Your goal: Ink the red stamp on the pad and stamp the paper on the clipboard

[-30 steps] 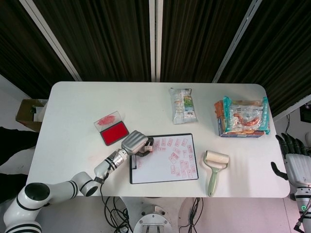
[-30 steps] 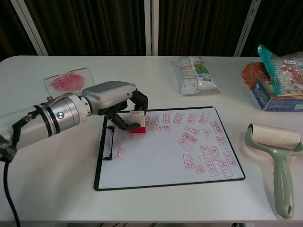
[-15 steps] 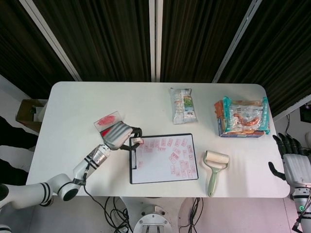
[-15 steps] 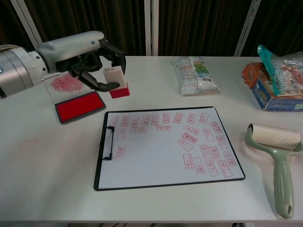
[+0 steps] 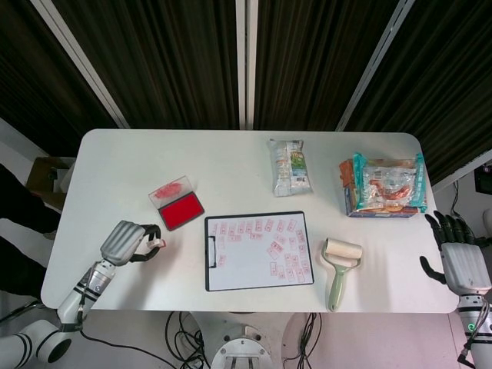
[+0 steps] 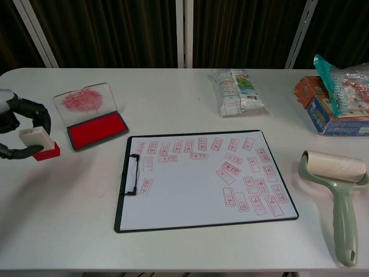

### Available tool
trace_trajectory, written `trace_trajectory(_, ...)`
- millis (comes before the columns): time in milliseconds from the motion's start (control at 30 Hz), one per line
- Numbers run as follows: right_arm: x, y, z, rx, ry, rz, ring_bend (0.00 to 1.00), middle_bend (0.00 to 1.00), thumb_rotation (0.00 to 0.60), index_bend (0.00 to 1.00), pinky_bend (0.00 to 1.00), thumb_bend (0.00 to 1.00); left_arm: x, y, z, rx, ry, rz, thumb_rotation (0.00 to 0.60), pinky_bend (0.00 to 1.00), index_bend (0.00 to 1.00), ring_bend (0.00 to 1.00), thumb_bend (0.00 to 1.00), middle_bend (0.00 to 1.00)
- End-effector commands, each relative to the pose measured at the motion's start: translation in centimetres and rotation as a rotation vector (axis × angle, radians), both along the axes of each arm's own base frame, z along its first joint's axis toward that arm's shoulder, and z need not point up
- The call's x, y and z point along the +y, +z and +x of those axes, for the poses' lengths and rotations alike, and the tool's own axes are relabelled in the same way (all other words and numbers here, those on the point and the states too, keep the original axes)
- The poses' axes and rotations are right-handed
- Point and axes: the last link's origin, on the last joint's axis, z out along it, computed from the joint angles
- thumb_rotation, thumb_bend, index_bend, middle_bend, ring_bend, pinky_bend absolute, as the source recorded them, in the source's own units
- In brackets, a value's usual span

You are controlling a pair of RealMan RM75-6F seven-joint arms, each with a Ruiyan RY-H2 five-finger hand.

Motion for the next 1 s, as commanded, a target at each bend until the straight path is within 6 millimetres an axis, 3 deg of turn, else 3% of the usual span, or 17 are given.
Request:
trace_trajectory(33,0.0,0.0,0.2,0.004,0.001,0.003,0.0,0.0,0.6,0.0,0.0,0.27,-0.5,-1.0,-1.4,-0.014,0.054,-0.016,0.6,1.0,0.66,1.0,0.45,0.69)
trace_trajectory(300,0.1,0.5,0.2,0.013,-0.007,-0.016,0.0,0.0,0.6,0.0,0.0,0.27,-0.8,-2.2,-3.4,-0.011,0.101,-0.022,0.6,1.0,0.65,1.0,0.45,0.69)
trace_trajectory(833,0.0,0.3,0.5,0.022,-0.013,0.001,0.0,0.0,0.6,0.0,0.0,0.27,-0.9,-3.0,-4.0,0.02,0.095,-0.006,0.6,1.0,0.6,1.0,0.42,0.63)
trace_trajectory(1000,0.1,0.3,0.4,0.023,-0.021,0.003,0.0,0.0,0.6,0.0,0.0,0.27,-0.9,-3.0,-4.1,0.021,0.094,-0.019,0.6,1.0,0.54,1.0,0.36,0.59)
